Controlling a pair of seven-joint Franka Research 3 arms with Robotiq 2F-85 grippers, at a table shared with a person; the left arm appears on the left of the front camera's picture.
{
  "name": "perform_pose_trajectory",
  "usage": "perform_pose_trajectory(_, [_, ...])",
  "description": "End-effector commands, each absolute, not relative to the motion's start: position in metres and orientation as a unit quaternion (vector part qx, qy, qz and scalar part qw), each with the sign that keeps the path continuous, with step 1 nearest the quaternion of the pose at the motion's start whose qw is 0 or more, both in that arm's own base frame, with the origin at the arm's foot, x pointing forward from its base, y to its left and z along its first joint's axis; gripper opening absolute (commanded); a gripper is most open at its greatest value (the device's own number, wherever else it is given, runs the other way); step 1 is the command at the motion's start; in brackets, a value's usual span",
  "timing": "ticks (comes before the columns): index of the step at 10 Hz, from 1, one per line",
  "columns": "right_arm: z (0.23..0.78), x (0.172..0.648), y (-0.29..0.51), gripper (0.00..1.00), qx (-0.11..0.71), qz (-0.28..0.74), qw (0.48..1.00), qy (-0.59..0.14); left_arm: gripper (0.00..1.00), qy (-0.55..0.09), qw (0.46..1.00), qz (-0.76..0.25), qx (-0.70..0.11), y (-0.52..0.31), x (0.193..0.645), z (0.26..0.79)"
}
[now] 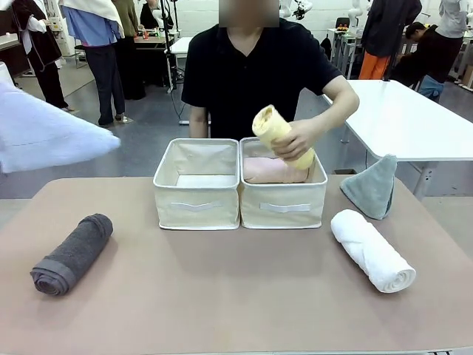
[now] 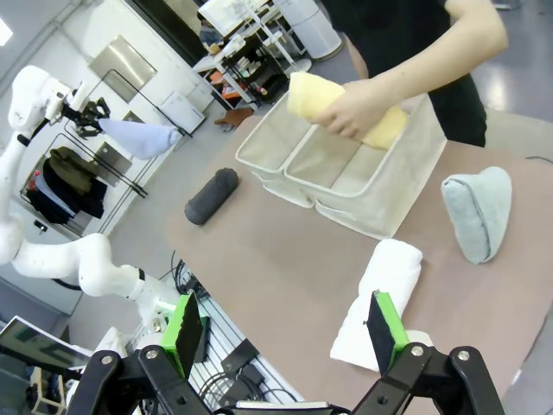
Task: Sort the towels based on their folding style.
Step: Pick up one triangle-folded towel and place it in the left Fabric basket.
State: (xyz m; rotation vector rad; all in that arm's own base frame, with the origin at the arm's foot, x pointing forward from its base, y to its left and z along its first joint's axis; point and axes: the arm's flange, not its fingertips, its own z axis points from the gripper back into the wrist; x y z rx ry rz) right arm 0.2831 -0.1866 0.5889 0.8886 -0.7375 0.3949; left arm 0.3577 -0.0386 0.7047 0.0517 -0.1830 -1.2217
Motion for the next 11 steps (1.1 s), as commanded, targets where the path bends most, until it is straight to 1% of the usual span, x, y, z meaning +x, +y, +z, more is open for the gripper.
perform_pose_trajectory(1, [0.589,0.282,-0.187,1.00,0.420,0.186,0.819,-0.344,0.18,-0.070,0.813,-0.577,0.014,-0.066,0.388,0.703])
perform_pose_trajectory(2, [0.589,0.282,-0.187,1.00,0.420,0.186,0.819,-0.344,0.18,-0.066,0.815,-0.575,0.015,-0.077,0.397,0.695])
perform_pose_trajectory(3, [0.589,0.282,-0.187,1.00,0.420,0.186,0.819,-0.344,0.18,-0.090,0.831,-0.549,0.002,-0.076,0.396,0.696])
perform_pose_trajectory(4, [0.589,0.282,-0.187,1.00,0.420,0.186,0.819,-0.344,0.18,-0.063,0.808,-0.586,0.022,-0.077,0.392,0.685])
perform_pose_trajectory(7, [0.589,0.282,-0.187,1.00,0.420,0.186,0.819,-0.344,0.18,-0.063,0.808,-0.586,0.022,-0.077,0.392,0.685])
perform_pose_trajectory(8, [0.589,0.282,-0.187,1.00,0.420,0.186,0.819,-0.344,0.18,-0.063,0.813,-0.578,0.017,-0.081,0.398,0.683])
perform_pose_trajectory(10, [0.589,0.282,-0.187,1.00,0.420,0.186,0.819,-0.344,0.18,-0.069,0.785,-0.612,0.068,-0.122,0.431,0.694])
perform_pose_trajectory(11, [0.589,0.282,-0.187,1.00,0.420,0.186,0.819,-0.344,0.18,-0.053,0.768,-0.634,0.079,-0.144,0.448,0.694])
